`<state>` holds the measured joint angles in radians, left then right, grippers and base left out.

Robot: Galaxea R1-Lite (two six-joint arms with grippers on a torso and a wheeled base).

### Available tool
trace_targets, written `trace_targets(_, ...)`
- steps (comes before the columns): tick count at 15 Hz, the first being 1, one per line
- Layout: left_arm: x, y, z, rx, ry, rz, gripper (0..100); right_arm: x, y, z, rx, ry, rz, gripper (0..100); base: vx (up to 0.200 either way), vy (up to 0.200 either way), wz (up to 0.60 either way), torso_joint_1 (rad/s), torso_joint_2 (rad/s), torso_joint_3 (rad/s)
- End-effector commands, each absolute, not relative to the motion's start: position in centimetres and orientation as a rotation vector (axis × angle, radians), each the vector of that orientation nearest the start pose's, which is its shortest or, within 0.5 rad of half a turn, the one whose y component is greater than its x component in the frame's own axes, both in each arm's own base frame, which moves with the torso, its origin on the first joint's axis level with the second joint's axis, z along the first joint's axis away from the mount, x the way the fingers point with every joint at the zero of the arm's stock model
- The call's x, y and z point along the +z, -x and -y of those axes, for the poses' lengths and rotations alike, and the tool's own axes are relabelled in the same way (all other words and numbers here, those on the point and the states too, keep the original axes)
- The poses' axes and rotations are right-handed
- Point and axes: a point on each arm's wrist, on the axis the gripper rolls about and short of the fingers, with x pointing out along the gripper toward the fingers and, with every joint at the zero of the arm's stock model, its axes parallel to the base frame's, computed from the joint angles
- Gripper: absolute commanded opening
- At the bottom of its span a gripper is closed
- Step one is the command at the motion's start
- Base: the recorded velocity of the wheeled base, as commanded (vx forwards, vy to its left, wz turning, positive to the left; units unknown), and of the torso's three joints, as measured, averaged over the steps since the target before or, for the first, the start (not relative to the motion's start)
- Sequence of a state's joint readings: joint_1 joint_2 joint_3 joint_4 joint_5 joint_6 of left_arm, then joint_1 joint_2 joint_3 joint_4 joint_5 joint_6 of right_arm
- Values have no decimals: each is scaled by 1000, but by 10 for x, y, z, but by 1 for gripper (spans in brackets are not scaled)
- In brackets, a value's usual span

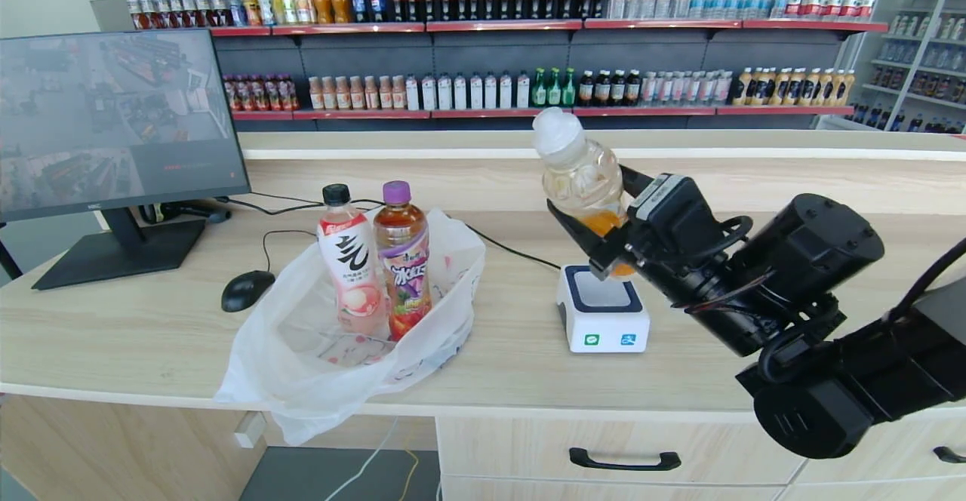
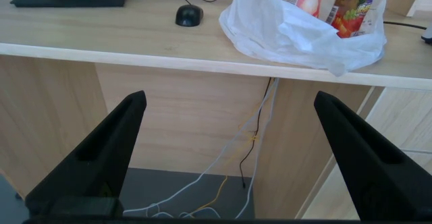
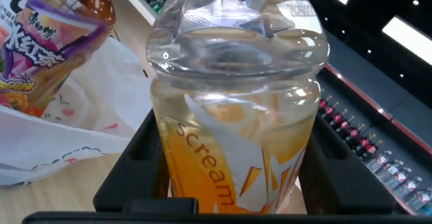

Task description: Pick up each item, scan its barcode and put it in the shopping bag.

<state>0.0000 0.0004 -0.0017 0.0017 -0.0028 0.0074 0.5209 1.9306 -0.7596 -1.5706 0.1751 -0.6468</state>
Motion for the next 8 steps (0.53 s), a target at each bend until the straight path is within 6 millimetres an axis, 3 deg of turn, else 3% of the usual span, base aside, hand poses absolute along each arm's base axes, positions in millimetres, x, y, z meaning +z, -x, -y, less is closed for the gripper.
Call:
trace_targets(1,76,23,0,-2,-8,0,100,210,-262,-166,498,408,601,0,0,0,0,0,0,0)
trace_targets(5,76,23,0,-3,-9,0,100,203,-233,-152,436,163,448,0,0,0,0,0,0,0)
trace_targets(8,76,23,0,-5,-12,-2,100,204,-235,-148,323,48,402,0,0,0,0,0,0,0)
